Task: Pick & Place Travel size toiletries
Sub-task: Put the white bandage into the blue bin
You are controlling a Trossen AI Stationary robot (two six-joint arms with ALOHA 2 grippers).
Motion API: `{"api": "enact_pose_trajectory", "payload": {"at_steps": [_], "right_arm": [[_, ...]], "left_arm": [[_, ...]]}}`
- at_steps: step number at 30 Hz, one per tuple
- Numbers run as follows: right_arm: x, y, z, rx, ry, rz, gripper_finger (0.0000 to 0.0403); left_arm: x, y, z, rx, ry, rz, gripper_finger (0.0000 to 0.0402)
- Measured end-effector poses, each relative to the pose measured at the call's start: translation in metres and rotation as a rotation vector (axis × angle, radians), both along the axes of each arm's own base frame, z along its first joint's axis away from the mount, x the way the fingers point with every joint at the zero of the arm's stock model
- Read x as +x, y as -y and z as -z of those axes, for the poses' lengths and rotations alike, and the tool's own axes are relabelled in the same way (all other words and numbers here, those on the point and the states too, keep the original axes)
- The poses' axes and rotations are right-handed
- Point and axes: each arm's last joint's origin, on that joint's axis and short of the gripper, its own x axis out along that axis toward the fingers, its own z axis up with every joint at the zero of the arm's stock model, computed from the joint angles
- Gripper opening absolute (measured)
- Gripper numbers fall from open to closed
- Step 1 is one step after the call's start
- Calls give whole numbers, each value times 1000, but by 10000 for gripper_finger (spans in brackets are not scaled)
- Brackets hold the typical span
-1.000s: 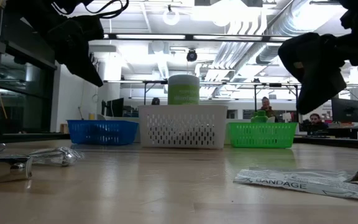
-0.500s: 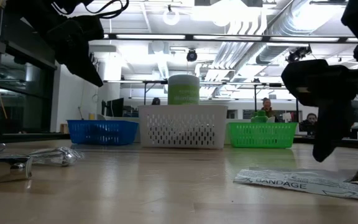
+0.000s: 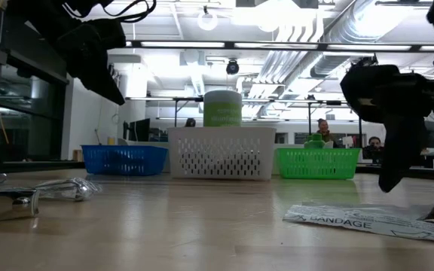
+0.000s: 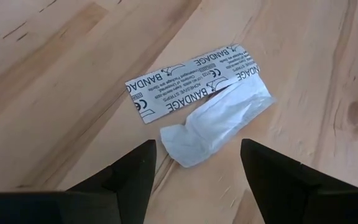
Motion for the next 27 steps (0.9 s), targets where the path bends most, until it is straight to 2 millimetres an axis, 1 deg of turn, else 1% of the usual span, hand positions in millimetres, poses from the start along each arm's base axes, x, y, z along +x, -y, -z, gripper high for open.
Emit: {"api": "enact_pose_trajectory", "payload": {"at_steps": [7, 18, 23, 27], "right_arm": [[0, 1, 0, -97, 25, -76, 226], [0, 1, 1, -230, 48, -218, 185], [0, 1, 1, -272, 54, -284, 171], [0, 1, 1, -280, 52, -309, 148]], "left_arm": [[0, 0, 0, 0, -3, 0, 83], [0, 0, 0, -6, -1, -5, 83], [0, 0, 0, -16, -1, 6, 83], [0, 0, 0, -20, 0, 8, 83]]}}
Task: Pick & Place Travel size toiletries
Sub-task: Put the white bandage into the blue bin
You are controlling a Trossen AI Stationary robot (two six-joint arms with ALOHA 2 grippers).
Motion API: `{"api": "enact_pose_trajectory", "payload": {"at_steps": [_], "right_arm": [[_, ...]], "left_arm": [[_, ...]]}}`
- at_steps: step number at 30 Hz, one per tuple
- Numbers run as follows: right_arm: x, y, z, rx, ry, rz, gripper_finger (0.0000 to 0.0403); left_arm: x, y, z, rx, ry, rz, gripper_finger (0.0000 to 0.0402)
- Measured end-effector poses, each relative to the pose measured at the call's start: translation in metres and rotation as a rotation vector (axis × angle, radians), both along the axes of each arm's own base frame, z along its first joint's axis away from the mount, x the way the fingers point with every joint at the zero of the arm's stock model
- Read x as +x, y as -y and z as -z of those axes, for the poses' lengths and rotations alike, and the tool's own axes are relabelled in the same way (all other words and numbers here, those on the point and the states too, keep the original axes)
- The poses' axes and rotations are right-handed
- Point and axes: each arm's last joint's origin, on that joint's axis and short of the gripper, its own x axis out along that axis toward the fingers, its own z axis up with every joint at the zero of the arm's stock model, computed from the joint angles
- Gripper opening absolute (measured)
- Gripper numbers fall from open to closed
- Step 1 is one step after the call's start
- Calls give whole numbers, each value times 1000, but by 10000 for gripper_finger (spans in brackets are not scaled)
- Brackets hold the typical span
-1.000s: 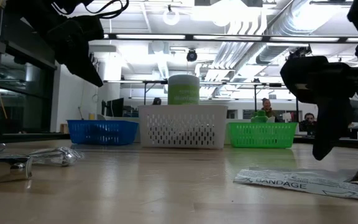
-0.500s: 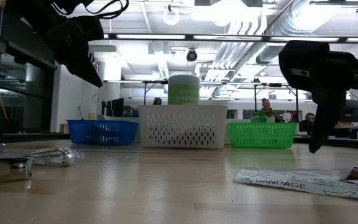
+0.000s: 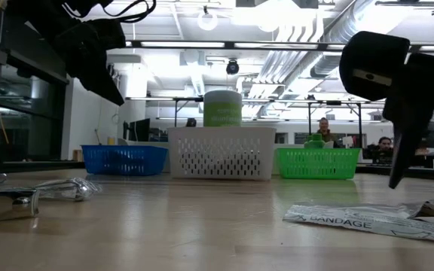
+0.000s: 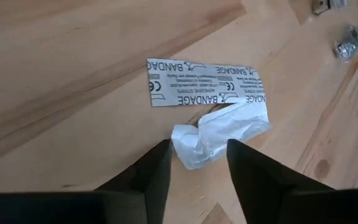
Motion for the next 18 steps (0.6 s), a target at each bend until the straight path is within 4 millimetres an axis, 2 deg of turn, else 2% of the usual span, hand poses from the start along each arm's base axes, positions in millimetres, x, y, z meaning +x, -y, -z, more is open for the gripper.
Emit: {"api": "enact_pose_trajectory", "payload": {"at_steps": [18], "right_arm": [[-1, 0, 1, 13, -12, 17, 11]], "left_arm": [[0, 0, 0, -17, 5, -16, 83]]}}
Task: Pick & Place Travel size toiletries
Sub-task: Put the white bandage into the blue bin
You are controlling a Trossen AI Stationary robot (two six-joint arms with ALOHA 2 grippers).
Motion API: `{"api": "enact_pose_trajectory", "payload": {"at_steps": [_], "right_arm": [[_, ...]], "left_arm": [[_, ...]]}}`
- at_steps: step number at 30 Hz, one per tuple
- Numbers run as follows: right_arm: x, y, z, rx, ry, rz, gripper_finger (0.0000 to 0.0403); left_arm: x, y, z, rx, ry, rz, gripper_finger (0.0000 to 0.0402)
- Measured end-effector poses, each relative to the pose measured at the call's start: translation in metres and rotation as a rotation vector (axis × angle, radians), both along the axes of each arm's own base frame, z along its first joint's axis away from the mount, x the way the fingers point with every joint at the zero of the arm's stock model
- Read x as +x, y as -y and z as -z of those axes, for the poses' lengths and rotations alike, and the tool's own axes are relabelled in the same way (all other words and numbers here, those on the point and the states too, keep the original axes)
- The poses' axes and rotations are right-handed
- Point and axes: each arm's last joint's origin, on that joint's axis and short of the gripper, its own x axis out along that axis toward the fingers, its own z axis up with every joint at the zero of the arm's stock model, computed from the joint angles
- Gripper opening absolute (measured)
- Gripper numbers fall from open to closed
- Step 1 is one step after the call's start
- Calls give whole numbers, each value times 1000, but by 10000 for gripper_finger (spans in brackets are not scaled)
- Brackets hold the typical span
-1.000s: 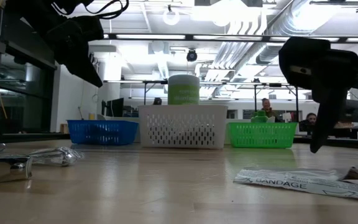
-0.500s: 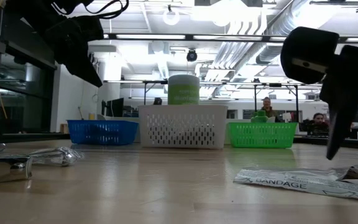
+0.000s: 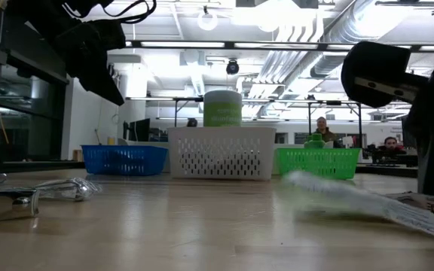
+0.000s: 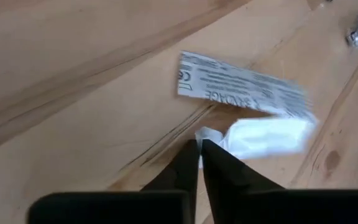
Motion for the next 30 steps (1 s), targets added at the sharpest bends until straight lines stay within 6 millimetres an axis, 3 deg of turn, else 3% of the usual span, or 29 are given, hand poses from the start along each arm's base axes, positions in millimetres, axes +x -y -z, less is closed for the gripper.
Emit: {"api": "enact_pose_trajectory", "payload": {"at_steps": [16, 30], "right_arm": [[4, 2, -3, 5, 97, 150, 2], [8, 11, -31, -32, 255, 288, 2]], "left_arm": [[0, 1, 0, -30, 5, 5, 83], [0, 1, 0, -37, 8, 2, 83]]}}
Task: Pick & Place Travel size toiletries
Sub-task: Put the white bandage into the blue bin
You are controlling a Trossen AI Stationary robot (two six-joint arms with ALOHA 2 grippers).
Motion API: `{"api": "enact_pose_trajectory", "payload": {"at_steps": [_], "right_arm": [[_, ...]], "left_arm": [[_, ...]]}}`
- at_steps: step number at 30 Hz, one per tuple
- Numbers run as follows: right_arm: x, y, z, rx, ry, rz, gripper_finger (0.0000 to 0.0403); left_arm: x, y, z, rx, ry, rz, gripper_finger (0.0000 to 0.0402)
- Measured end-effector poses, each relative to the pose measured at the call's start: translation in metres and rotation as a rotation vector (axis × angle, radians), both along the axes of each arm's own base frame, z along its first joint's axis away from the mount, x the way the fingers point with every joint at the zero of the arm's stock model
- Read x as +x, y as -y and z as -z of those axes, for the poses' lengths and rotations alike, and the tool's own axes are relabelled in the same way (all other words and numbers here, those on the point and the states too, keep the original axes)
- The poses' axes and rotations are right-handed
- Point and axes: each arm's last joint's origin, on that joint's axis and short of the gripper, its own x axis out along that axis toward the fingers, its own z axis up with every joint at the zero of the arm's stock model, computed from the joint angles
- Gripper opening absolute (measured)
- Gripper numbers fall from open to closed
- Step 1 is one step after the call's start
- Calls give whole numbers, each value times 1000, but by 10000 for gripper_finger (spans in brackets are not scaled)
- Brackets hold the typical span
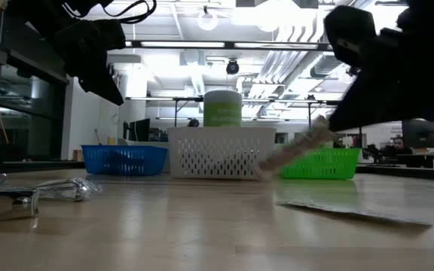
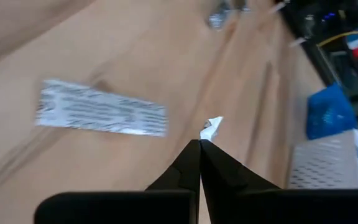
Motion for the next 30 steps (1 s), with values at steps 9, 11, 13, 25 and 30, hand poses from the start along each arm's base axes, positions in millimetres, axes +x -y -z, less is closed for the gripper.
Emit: {"api": "enact_pose_trajectory", "payload": {"at_steps": [9, 11, 13, 25, 30], "right_arm": [[11, 19, -11, 98, 62, 142, 2], [16, 24, -12, 126, 79, 178, 2], [21, 30, -14, 163, 105, 200, 2], [45, 60, -27, 251, 238, 283, 2], [52, 70, -32, 265, 285, 287, 2]], "left_arm": [[10, 1, -2, 92, 37, 154, 91], [15, 3, -1, 109, 56, 205, 107], [21, 5, 0, 134, 68, 244, 130], [60, 31, 16, 319, 139, 486, 289], [71, 40, 18, 383, 201, 548, 298]]}}
